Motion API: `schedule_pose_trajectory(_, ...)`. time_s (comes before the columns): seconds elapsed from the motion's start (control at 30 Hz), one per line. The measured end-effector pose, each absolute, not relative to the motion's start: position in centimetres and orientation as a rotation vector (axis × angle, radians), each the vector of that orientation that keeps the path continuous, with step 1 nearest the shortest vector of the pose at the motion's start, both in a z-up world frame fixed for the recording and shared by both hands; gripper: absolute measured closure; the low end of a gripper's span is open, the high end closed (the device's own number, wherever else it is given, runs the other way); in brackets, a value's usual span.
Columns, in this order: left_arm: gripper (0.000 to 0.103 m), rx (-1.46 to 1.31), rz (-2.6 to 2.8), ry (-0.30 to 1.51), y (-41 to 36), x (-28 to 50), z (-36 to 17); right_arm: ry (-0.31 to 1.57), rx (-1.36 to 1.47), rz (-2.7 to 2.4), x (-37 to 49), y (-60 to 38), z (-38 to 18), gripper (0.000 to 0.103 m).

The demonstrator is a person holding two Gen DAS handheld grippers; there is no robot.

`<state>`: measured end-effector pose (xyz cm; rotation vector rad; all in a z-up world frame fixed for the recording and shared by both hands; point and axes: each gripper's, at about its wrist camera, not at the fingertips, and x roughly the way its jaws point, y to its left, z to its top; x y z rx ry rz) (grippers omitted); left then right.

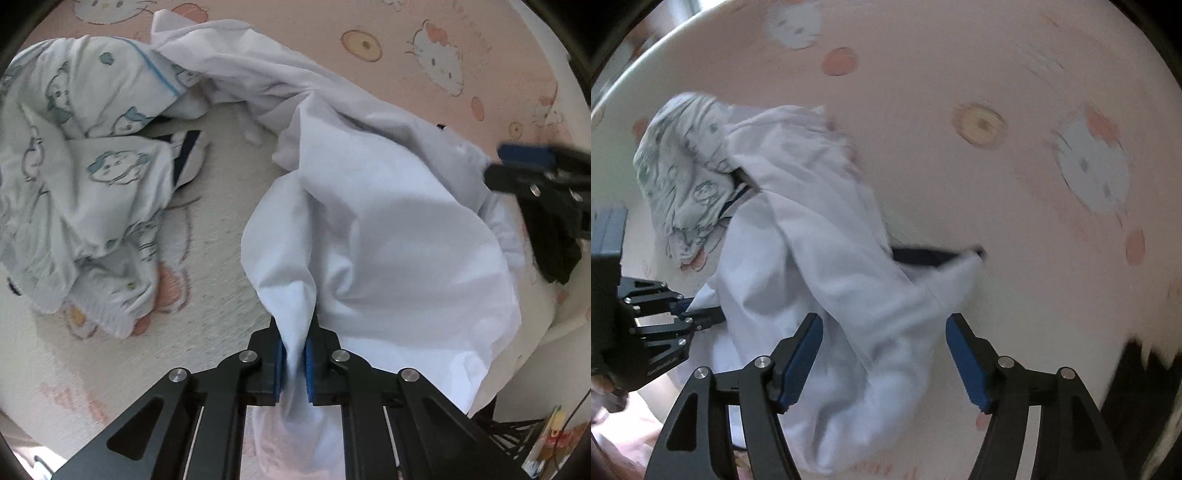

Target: Fold clothes

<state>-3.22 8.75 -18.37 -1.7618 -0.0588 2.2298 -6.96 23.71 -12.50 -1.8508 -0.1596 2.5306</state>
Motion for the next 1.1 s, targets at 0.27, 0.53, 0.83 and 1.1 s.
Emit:
schedule_pose_trajectory(0.27, 0.095, -1.726, 2.221, -0.198, 5.7, -3.0, -17.9, -0.284, -1.878, 2.566, -11.7, 20.3, -15.5, 0.035)
schedule_pose_trajectory(0.53, 0.041, -1.625, 2.322, -0.297, 2.1, -4.6, -15.7, -0.333, -1.885, 2.573, -12.2, 19.3, -15.9, 0.035)
schedule_pose_trajectory(0.83, 0.041, -1.572, 2.348, -0.391, 3.6, -13.6, -14.9, -0.348, -1.875, 2.562, -13.2, 20.2, -17.9, 0.035)
schedule_pose_trajectory(1.1, 0.041, -1.618, 2.322, -0.629, 3.3, -17.4, -18.4, -0.232, -1.898, 2.545, -13.5, 20.8, -18.1, 0.035)
